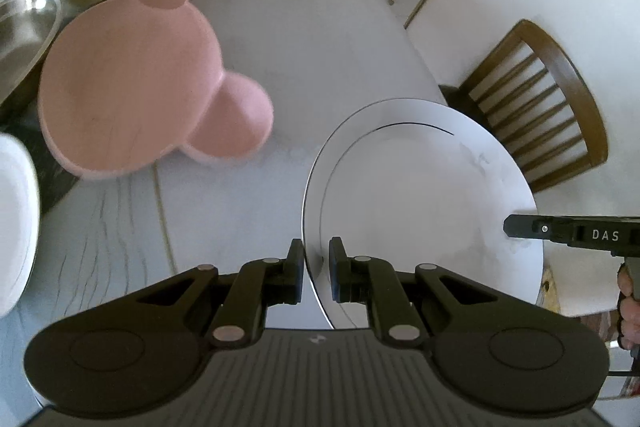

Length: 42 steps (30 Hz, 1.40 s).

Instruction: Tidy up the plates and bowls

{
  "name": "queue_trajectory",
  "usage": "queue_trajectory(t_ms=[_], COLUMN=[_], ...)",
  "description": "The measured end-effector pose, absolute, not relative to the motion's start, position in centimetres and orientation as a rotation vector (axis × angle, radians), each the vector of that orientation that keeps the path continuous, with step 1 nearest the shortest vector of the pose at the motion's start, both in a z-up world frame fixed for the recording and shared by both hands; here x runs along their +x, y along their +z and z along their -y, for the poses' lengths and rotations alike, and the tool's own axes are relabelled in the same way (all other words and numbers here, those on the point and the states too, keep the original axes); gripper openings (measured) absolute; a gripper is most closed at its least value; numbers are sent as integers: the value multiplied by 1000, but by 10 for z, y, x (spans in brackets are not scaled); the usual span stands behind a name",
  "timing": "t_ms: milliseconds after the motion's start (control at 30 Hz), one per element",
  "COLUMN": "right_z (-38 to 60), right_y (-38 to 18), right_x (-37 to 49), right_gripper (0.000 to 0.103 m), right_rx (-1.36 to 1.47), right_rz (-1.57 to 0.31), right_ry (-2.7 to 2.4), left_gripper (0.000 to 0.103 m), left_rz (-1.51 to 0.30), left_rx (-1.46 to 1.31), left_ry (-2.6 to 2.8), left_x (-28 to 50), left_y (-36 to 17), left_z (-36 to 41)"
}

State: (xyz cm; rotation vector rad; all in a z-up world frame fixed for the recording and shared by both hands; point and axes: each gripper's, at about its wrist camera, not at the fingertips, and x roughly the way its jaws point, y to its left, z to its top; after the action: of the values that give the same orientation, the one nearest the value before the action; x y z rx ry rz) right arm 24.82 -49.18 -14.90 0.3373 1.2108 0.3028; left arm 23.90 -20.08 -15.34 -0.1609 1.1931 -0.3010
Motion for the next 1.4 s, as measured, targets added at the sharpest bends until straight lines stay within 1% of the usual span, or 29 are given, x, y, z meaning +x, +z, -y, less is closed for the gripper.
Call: queue_trajectory(t_ms=[167,433,867,900,967,1033,1133,1333,1400], right_z=[478,461,449,449,447,447,450,445,441], right_y=[-150,-163,-176,-176,-174,-171,-164,-136,-127], right_x=[211,173,154,153,152,151,149,147,149], right_gripper=[10,10,13,14,21,23,28,31,33], right_rx=[349,364,354,357,352,346,345,209,169], right_rz=[-1213,-1227,-1211,-1205,-1194,-1183,-1167,-1107,-1094], right_ry=[292,274,204,198,187,158,132,209,246], left_gripper=[11,11,11,11,11,11,11,11,11], left_rz=[-1196,-1222,-1193,-1191,-1190,-1194,-1167,-1133,-1112], left_rx=[-139,-98,-42,-36,-32,-28,-9,-21,-29], left_ry=[-310,-302,-327,-329,-335,-342,-343,-282,-261], left_x=[202,169,160,159,157,154,149,146,145], left_y=[-154,-159,-164,-164,-163,-162,-158,-144,-138], left_z=[188,173,178,178,179,178,177,177,178])
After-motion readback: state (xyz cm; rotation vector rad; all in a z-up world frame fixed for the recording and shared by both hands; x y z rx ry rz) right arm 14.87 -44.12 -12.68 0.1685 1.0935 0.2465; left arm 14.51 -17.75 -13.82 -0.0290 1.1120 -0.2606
